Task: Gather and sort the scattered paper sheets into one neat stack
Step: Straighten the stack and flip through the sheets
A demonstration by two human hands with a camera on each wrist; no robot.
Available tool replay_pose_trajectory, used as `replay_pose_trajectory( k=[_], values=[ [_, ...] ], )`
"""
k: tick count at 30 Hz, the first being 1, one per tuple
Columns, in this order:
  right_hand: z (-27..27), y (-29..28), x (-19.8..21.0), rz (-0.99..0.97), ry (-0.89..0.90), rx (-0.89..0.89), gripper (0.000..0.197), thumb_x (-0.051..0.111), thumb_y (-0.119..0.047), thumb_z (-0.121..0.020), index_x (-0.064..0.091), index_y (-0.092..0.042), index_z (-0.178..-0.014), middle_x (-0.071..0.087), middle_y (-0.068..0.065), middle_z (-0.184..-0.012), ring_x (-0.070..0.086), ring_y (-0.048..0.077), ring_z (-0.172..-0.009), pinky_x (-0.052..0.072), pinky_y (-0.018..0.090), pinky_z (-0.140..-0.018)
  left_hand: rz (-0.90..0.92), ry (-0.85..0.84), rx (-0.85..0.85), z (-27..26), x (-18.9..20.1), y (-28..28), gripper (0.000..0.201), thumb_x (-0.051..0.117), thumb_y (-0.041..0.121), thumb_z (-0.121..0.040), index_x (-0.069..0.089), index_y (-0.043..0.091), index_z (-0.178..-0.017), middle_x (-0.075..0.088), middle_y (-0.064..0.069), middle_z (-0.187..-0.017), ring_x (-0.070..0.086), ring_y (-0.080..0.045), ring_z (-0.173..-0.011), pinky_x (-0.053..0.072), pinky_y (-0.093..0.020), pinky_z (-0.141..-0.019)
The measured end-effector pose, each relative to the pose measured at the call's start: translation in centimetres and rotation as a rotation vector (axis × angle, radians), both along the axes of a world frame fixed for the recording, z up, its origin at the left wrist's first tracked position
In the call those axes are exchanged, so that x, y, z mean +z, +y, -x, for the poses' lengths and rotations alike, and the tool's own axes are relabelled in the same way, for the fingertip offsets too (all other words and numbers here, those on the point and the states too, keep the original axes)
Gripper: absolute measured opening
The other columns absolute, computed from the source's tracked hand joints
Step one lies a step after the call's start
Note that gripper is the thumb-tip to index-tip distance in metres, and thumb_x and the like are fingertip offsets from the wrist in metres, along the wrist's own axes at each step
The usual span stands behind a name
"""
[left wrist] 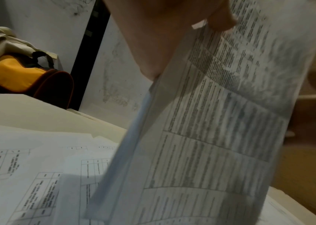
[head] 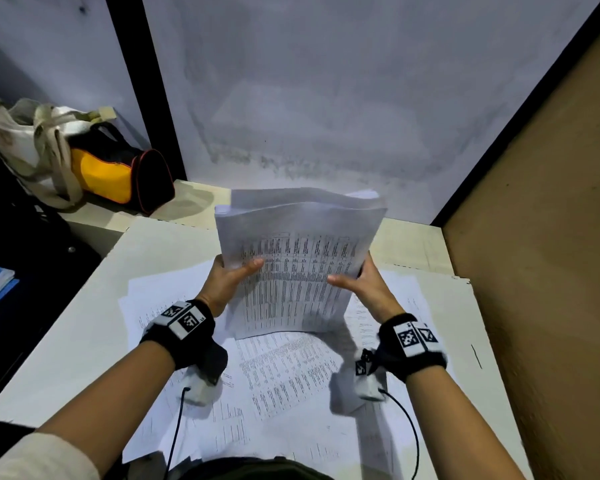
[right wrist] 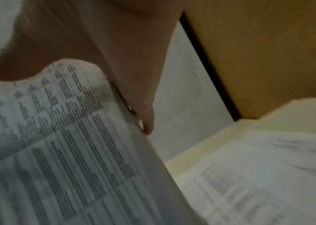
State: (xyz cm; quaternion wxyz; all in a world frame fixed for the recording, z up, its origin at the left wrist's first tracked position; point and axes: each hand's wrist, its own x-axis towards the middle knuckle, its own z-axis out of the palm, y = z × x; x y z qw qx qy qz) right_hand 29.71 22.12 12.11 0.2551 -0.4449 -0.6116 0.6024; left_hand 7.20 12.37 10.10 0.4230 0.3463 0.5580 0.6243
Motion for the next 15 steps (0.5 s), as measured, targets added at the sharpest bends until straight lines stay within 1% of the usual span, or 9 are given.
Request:
replay_pose_trajectory(
  k=[2,3,4,6,7,9,10,13,15],
  values=[
    [0.9,0.9,0.7,-0.037,0.061,-0.080,0.096,0.086,-0.035,-0.055,0.034,-0.018,-0.134,0.053,0.003,-0.131,0.051,0.019,-0.122,0.039,0.038,-0.105,-0.017,-0.001,0.005,-0.1,0.1,0.1,0.078,0.083,0.064,-0.031,0.063,0.023,-0.093,0.074,0.012,-0.083,0.069,-0.007,-0.083,0.051,-0.036,-0.088],
    [1.1,1.2,0.8,-0.048,0.081,-0.124,0.089,0.085,-0.028,-0.057,0.036,-0.014,-0.130,0.056,0.005,-0.126,0.054,0.020,-0.118,0.042,0.035,-0.101,-0.022,0.000,-0.001,-0.2,0.1,0.2,0.079,0.084,0.064,-0.029,0.062,0.022,-0.093,0.074,0.012,-0.082,0.069,-0.006,-0.082,0.052,-0.035,-0.086],
    [1.3,1.6,0.5,-0.049,0.102,-0.148,0.083,0.085,-0.022,-0.060,0.037,-0.012,-0.127,0.058,0.009,-0.122,0.056,0.022,-0.114,0.045,0.031,-0.096,-0.021,-0.003,-0.007,-0.2,0.0,0.2,0.079,0.084,0.063,-0.028,0.062,0.022,-0.092,0.074,0.012,-0.081,0.069,-0.006,-0.081,0.053,-0.035,-0.085],
    [1.6,1.9,0.2,-0.053,0.124,-0.177,0.072,0.082,-0.013,-0.063,0.041,-0.010,-0.122,0.060,0.013,-0.115,0.059,0.025,-0.107,0.048,0.032,-0.092,0.002,-0.007,-0.011,-0.1,0.0,0.3,0.079,0.084,0.063,-0.027,0.064,0.020,-0.090,0.074,0.009,-0.081,0.070,-0.009,-0.081,0.053,-0.039,-0.087],
    [1.6,1.9,0.0,-0.063,0.118,-0.207,0.063,0.080,-0.010,-0.067,0.044,-0.008,-0.118,0.061,0.011,-0.108,0.059,0.025,-0.102,0.049,0.030,-0.088,0.015,-0.001,-0.012,0.1,-0.1,0.3,0.079,0.084,0.064,-0.028,0.065,0.020,-0.091,0.074,0.008,-0.083,0.070,-0.011,-0.083,0.052,-0.040,-0.088],
    [1.4,1.9,-0.4,-0.078,0.092,-0.253,0.044,0.073,-0.004,-0.074,0.049,-0.006,-0.110,0.062,0.005,-0.096,0.058,0.023,-0.095,0.049,0.023,-0.079,0.028,0.005,-0.015,0.3,-0.4,0.3,0.079,0.083,0.065,-0.029,0.067,0.020,-0.092,0.074,0.008,-0.084,0.070,-0.012,-0.083,0.051,-0.040,-0.089],
    [1.3,1.7,-0.5,-0.070,0.094,-0.249,0.039,0.072,-0.004,-0.076,0.050,-0.006,-0.108,0.063,0.004,-0.095,0.058,0.023,-0.094,0.049,0.023,-0.079,0.028,0.005,-0.020,0.3,-0.3,0.3,0.079,0.083,0.065,-0.029,0.067,0.020,-0.092,0.075,0.009,-0.084,0.070,-0.012,-0.083,0.052,-0.039,-0.088],
    [1.1,1.3,-1.0,-0.056,0.082,-0.219,0.040,0.070,-0.008,-0.079,0.047,-0.010,-0.111,0.061,0.003,-0.103,0.057,0.022,-0.100,0.047,0.035,-0.092,0.022,0.021,-0.027,0.2,-0.4,0.4,0.077,0.084,0.063,-0.030,0.066,0.020,-0.091,0.074,0.010,-0.084,0.070,-0.009,-0.082,0.055,-0.031,-0.082],
    [1.3,1.0,-1.2,-0.069,0.039,-0.182,0.029,0.066,-0.008,-0.083,0.047,-0.016,-0.104,0.059,-0.002,-0.098,0.056,0.021,-0.100,0.045,0.037,-0.096,0.029,0.018,0.001,0.0,-0.3,0.5,0.071,0.085,0.056,-0.037,0.065,0.016,-0.093,0.075,0.007,-0.082,0.070,-0.011,-0.082,0.057,-0.025,-0.075]
  ],
)
